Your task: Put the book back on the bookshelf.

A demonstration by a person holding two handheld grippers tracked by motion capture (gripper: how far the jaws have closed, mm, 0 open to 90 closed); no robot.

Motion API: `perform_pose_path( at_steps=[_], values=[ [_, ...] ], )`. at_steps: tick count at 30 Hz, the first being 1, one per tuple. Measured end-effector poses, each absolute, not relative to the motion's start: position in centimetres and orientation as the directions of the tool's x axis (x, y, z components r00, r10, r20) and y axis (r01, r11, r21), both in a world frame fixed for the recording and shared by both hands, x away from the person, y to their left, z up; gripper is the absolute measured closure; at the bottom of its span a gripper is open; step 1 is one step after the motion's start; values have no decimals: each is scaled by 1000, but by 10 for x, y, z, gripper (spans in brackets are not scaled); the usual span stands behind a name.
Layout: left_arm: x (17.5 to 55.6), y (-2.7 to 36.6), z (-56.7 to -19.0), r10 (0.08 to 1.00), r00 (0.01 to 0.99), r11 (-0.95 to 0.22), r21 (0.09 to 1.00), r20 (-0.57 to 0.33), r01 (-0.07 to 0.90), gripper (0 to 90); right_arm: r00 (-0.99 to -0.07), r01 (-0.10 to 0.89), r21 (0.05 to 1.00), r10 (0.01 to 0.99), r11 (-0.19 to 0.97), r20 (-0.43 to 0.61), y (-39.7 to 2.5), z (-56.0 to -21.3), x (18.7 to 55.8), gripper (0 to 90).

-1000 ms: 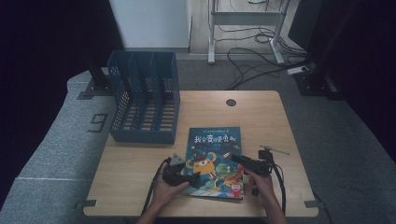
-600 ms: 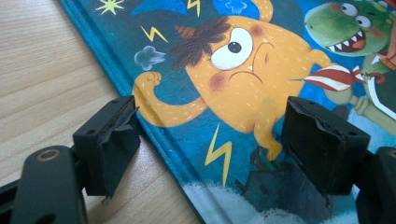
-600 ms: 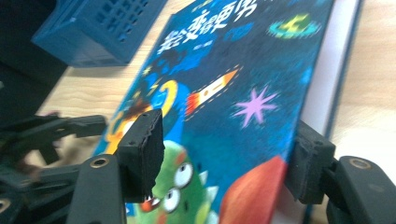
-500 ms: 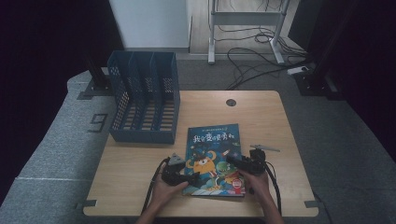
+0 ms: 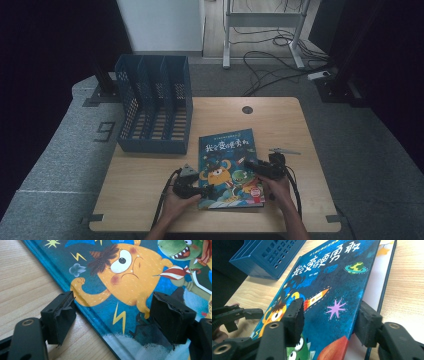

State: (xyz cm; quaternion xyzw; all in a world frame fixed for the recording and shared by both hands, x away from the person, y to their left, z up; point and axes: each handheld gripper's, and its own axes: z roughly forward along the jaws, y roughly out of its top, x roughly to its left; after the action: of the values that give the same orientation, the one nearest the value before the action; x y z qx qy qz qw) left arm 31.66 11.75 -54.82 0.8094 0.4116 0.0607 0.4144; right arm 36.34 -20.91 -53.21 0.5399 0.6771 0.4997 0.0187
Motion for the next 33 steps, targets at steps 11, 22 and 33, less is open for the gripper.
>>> perform_pose_path(
  at_steps=[11,22,33],
  values=[
    [318,120,-548,709,653,-302,722,-266,622,204,-432,709,699,723,-97,539,-209,-532,365,582],
    [318,120,-548,703,656,-295,726,-275,621,190,-448,708,692,666,-143,596,-215,-529,365,672],
    [318,122,-547,695,658,-280,735,-289,618,184,-503,662,733,630,-159,591,-217,-522,359,726]
  ],
)
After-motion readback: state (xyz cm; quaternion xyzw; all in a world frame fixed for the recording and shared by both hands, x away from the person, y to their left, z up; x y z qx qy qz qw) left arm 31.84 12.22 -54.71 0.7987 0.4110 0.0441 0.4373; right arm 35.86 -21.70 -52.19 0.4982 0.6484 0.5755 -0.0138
